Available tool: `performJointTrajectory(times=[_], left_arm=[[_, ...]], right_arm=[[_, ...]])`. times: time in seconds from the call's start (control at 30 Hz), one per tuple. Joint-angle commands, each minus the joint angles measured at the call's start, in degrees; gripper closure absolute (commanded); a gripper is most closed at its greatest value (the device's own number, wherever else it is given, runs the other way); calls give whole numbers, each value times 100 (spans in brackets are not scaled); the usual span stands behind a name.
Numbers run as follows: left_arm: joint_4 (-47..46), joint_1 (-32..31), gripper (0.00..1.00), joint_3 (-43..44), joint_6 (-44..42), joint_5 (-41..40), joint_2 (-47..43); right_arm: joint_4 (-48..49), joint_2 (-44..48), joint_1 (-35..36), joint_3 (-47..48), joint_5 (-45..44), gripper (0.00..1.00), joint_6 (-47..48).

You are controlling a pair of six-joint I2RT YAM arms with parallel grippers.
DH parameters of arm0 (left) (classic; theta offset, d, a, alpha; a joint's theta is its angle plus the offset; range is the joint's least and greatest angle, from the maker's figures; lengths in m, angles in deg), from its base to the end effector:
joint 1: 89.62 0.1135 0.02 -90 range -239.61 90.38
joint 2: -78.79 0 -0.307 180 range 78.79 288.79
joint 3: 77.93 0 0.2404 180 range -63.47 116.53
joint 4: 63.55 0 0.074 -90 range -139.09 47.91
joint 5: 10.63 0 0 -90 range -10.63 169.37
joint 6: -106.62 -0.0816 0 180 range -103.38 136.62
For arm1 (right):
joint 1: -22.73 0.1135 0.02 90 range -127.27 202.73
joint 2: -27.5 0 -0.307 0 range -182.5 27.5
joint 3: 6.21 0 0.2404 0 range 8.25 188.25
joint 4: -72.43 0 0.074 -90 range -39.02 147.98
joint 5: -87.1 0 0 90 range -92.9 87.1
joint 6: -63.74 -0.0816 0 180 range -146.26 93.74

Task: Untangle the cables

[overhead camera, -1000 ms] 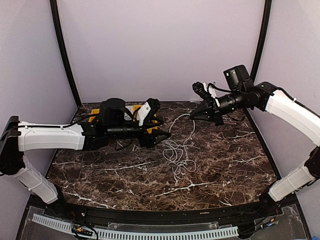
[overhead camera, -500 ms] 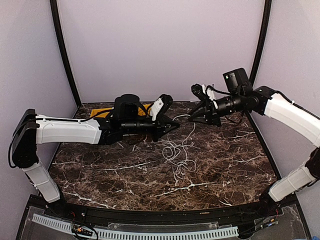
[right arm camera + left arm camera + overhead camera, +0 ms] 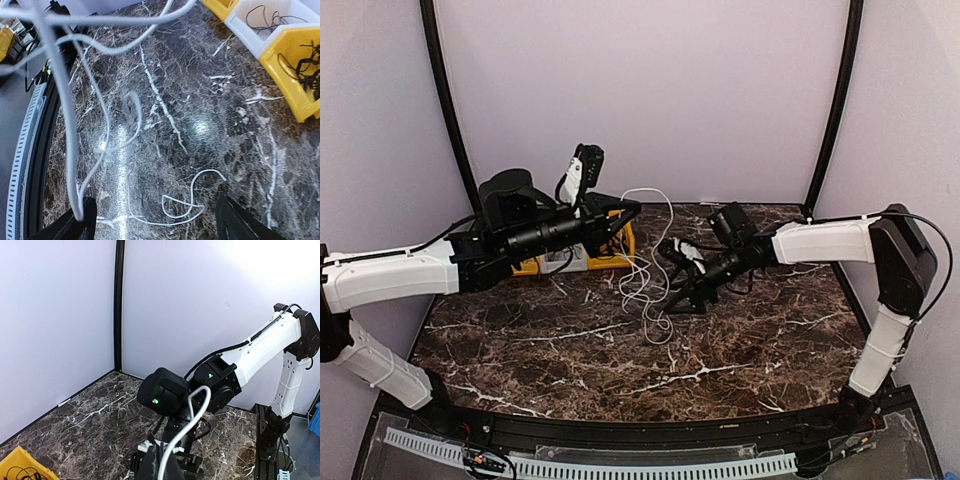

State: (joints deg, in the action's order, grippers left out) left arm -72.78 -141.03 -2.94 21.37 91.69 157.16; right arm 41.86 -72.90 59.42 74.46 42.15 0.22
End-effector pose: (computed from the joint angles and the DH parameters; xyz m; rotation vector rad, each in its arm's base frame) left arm 0.2053 -0.2852 0.4157 0.7757 1.3356 -0.9457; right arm 0.2749 0.2768 0.2330 -1.5170 1.8015 1.0369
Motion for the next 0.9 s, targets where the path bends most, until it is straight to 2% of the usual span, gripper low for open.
performJointTrajectory(times=[0.0, 0.1, 0.23, 0.43, 0.47, 0.53, 0.6, 0.67, 0.73, 0.87], left_arm=[[-264, 10, 100, -425, 229, -454, -301], [-378, 9, 100, -645, 273, -618, -457], [-433, 9, 100, -904, 402, -1225, -655], [-565, 10, 100, -1365, 429, -1733, -1082], [-516, 9, 100, -1371, 397, -1768, -1120], [-339, 17, 100, -1286, 311, -1840, -1250], [27, 21, 100, -987, 151, -2021, -1334], [588, 23, 100, -390, -142, -2333, -1340], [1312, 33, 100, 801, -510, -2827, -1261], [2207, 43, 100, 2737, -1416, -3656, -1082]], right_arm=[[517, -291, 426, -110, -195, 17, -65], [609, -604, 679, -76, -396, 18, -127], [617, -1017, 1100, 85, -1103, 19, -132], [532, -1574, 1395, 369, -1926, 30, -176], [553, -1633, 1400, 363, -2011, 34, -174], [523, -1761, 1403, 374, -2216, 52, -176], [383, -1888, 1407, 427, -2404, 69, -172], [249, -1986, 1395, 417, -2491, 81, -161], [182, -2032, 1388, 345, -2562, 90, -146], [193, -2081, 1323, 197, -2717, 94, -168]])
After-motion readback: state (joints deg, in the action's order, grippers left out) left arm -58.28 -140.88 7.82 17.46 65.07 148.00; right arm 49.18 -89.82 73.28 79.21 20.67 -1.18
